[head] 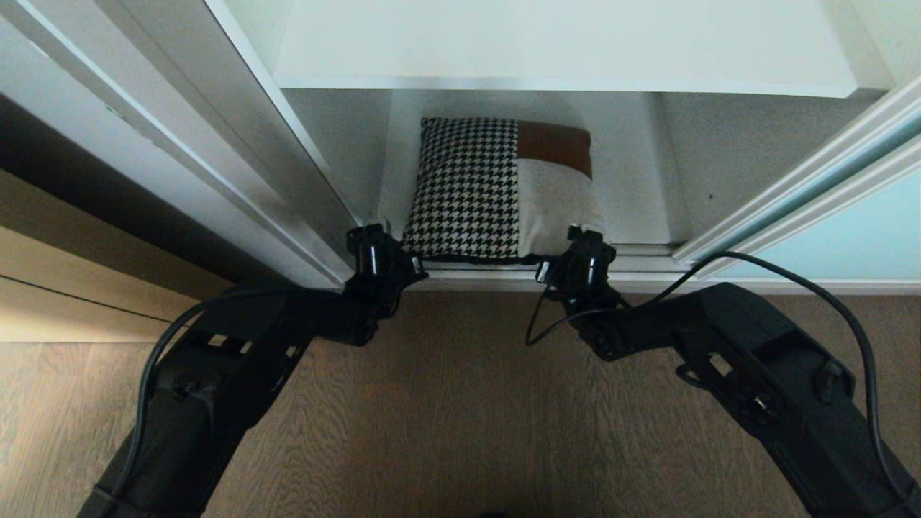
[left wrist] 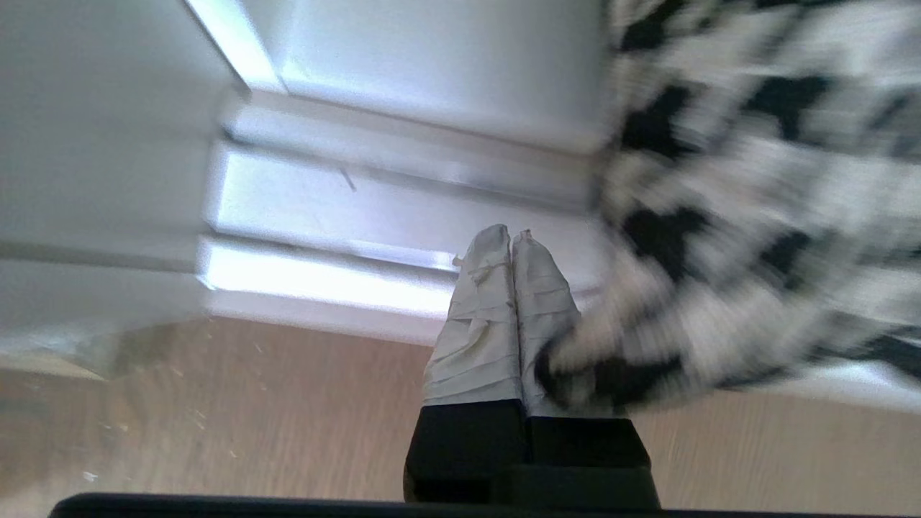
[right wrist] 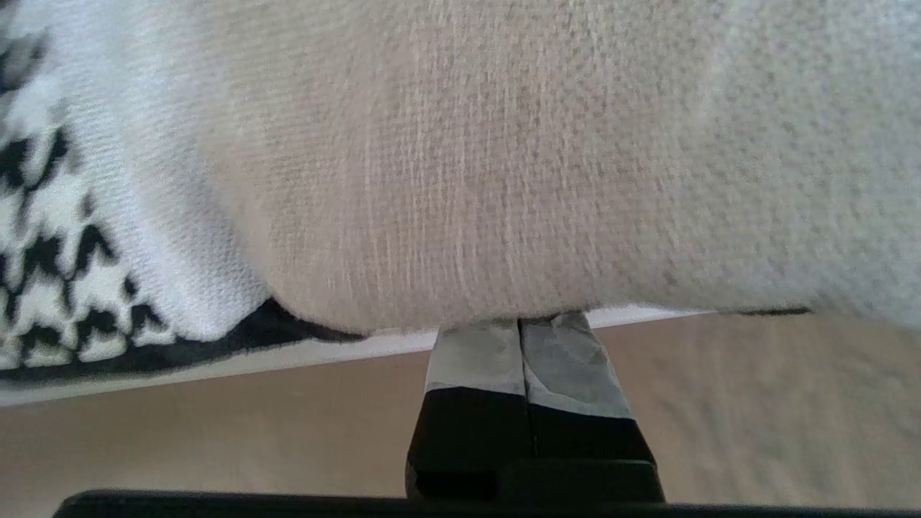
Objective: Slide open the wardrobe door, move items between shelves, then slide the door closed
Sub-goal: Place the pillow on the lower shelf
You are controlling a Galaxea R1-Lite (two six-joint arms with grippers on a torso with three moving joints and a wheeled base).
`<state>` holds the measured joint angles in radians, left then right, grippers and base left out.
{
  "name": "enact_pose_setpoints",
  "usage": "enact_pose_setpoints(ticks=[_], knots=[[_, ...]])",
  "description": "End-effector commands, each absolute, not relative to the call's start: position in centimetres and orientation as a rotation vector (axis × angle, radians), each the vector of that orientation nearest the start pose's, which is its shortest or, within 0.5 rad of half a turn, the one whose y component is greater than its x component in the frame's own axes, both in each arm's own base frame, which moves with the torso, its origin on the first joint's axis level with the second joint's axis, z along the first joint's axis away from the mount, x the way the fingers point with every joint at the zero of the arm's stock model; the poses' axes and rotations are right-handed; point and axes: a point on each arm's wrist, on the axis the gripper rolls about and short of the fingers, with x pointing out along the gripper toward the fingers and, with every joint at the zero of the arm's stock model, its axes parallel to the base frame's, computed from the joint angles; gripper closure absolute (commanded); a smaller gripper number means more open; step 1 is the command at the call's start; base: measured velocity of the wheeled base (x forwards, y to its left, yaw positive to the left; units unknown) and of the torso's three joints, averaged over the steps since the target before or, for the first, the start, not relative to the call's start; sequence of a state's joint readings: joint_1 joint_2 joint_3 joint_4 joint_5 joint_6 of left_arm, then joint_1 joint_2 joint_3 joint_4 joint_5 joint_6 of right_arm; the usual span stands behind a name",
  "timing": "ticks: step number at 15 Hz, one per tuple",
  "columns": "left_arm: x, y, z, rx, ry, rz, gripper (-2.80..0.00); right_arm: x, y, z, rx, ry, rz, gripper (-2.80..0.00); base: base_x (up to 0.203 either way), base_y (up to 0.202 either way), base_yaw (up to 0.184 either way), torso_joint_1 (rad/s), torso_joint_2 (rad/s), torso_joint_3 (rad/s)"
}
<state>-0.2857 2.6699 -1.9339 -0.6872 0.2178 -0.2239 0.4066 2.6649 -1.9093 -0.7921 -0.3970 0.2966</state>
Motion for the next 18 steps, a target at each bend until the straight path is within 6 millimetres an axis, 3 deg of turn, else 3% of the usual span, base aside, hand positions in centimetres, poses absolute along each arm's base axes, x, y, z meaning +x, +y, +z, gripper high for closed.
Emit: enact_pose_setpoints(ticks=[1, 4, 7, 11, 14, 18], knots=[[51.9, -14.6, 9.6, -0.248, 0.030, -0.055, 0.00, 49.4, 21.7, 7.0, 0.304, -0.007, 0.027, 0.00, 0.000, 0.000, 0.000, 0.000, 0.00, 0.000], [49.4, -14.8, 11.7, -0.298, 0.071, -0.096, 0.00, 47.3, 22.8, 7.7, 0.307, -0.006, 0.065, 0.00, 0.000, 0.000, 0.000, 0.000, 0.00, 0.000], [48.4, -16.3, 8.1, -0.288, 0.191, -0.179, 0.00, 46.0, 22.3, 8.6, 0.330, 0.019, 0.066, 0.00, 0.000, 0.000, 0.000, 0.000, 0.00, 0.000], [47.3, -18.7, 7.5, -0.312, 0.241, -0.276, 0.00, 43.8, 21.2, 9.7, 0.388, 0.035, 0.064, 0.00, 0.000, 0.000, 0.000, 0.000, 0.00, 0.000], [45.4, -18.7, 10.4, -0.322, 0.221, -0.295, 0.00, 41.7, 20.2, 11.7, 0.395, 0.027, 0.071, 0.00, 0.000, 0.000, 0.000, 0.000, 0.00, 0.000], [40.8, -18.1, 15.8, -0.302, 0.168, -0.278, 0.00, 36.5, 19.3, 15.8, 0.391, 0.027, 0.116, 0.00, 0.000, 0.000, 0.000, 0.000, 0.00, 0.000]])
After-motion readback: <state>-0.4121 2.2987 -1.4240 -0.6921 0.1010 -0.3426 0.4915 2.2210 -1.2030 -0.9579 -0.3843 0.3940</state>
